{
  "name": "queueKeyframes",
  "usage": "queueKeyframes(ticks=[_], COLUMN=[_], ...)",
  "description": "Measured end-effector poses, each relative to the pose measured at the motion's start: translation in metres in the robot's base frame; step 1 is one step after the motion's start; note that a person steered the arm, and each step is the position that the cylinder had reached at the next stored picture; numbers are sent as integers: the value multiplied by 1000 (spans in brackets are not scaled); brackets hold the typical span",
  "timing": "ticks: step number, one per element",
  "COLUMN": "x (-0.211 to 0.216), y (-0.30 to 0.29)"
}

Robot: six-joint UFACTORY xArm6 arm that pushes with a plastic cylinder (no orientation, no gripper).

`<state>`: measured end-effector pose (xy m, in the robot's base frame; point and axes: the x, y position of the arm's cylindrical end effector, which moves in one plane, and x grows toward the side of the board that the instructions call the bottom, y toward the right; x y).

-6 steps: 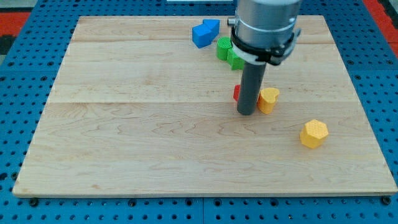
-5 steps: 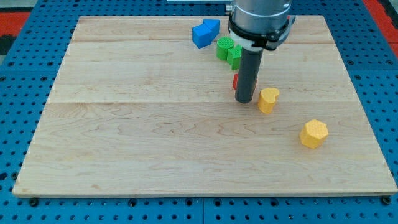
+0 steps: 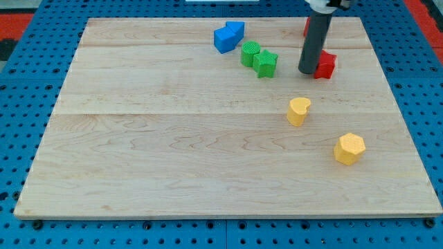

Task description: Move red star towards red circle

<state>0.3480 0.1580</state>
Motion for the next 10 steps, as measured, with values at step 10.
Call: queueKeyframes(ticks=[10], x=[-43], y=[0])
